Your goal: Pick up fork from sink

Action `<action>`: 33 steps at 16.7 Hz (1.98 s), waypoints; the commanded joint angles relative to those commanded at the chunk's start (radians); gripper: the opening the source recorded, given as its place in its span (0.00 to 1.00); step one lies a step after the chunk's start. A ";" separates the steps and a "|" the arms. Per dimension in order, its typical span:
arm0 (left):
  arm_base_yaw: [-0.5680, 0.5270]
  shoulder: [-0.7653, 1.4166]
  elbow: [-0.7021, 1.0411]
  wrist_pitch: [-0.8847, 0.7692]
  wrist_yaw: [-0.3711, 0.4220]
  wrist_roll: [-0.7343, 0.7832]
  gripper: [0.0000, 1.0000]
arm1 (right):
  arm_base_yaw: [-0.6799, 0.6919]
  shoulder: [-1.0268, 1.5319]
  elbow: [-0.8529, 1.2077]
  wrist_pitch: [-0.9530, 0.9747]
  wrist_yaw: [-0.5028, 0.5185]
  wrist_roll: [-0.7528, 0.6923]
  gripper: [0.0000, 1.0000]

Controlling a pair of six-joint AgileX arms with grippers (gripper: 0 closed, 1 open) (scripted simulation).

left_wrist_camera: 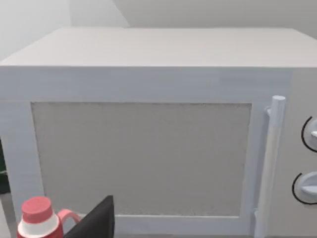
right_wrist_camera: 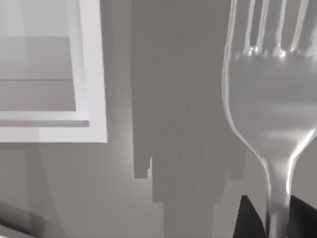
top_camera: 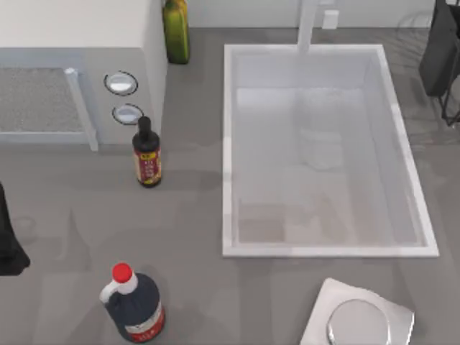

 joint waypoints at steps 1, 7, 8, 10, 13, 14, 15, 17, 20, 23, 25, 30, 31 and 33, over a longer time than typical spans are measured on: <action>0.000 0.000 0.000 0.000 0.000 0.000 1.00 | -0.014 -0.015 -0.015 -0.003 -0.001 -0.014 0.00; 0.000 0.000 0.000 0.000 0.000 0.000 1.00 | -0.014 -0.015 -0.033 0.014 0.001 -0.017 0.00; 0.000 0.000 0.000 0.000 0.000 0.000 1.00 | -0.014 -0.011 -0.056 0.037 0.000 -0.016 0.00; 0.000 0.000 0.000 0.000 0.000 0.000 1.00 | -0.014 0.001 -0.123 0.115 0.000 -0.016 0.00; 0.000 0.000 0.000 0.000 0.000 0.000 1.00 | -0.014 0.024 -0.247 0.283 0.000 -0.015 0.00; 0.000 0.000 0.000 0.000 0.000 0.000 1.00 | -0.014 0.031 -0.288 0.332 0.000 -0.014 0.00; 0.000 0.000 0.000 0.000 0.000 0.000 1.00 | -0.014 0.039 -0.324 0.371 -0.001 -0.014 0.00; 0.000 0.000 0.000 0.000 0.000 0.000 1.00 | -0.015 0.050 -0.368 0.416 -0.001 -0.013 0.00; 0.000 0.000 0.000 0.000 0.000 0.000 1.00 | -0.015 0.052 -0.374 0.422 -0.001 -0.013 0.00; 0.000 0.000 0.000 0.000 0.000 0.000 1.00 | -0.015 0.052 -0.374 0.422 -0.001 -0.013 0.15; 0.000 0.000 0.000 0.000 0.000 0.000 1.00 | -0.015 0.052 -0.374 0.422 -0.001 -0.013 0.30; 0.000 0.000 0.000 0.000 0.000 0.000 1.00 | -0.015 0.052 -0.374 0.422 -0.001 -0.013 0.68; 0.000 0.000 0.000 0.000 0.000 0.000 1.00 | -0.015 0.052 -0.374 0.422 -0.001 -0.013 0.75; 0.000 0.000 0.000 0.000 0.000 0.000 1.00 | -0.015 0.052 -0.374 0.422 -0.001 -0.013 0.90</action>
